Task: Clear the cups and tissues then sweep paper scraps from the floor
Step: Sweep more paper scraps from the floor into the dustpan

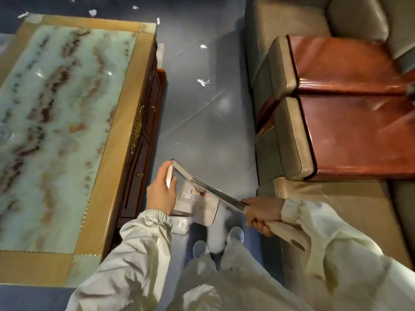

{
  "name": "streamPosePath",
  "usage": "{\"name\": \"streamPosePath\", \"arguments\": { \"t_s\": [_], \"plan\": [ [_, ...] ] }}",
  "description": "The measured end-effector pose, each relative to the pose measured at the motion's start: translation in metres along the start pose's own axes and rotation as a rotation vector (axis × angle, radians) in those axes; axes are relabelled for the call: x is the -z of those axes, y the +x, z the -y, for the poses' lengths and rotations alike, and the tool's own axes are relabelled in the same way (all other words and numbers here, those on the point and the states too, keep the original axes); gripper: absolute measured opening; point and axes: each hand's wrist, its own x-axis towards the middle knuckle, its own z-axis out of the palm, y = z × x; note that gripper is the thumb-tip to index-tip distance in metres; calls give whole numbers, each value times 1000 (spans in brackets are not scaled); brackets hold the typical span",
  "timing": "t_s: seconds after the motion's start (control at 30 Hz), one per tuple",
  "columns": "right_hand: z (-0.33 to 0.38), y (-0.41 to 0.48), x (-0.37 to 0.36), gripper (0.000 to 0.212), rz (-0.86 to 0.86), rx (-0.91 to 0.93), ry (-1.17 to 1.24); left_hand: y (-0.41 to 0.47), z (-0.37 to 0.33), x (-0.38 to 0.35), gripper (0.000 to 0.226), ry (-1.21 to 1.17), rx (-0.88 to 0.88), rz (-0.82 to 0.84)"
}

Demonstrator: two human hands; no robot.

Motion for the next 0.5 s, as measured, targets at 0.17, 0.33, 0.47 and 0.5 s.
{"name": "streamPosePath", "arguments": {
  "t_s": [0.17,0.33,0.47,0.5],
  "plan": [
    [48,3,34,11,-91,118,37,26,0,8,38,-12,42,-49],
    [106,37,84,42,-204,242,-98,64,2,9,40,41,105,-131],
    [156,71,122,45,-294,242,-254,94,0,8,41,52,184,-217],
    [168,79,131,52,-305,230,-294,104,0,8,41,59,192,-236]
  ]
}}
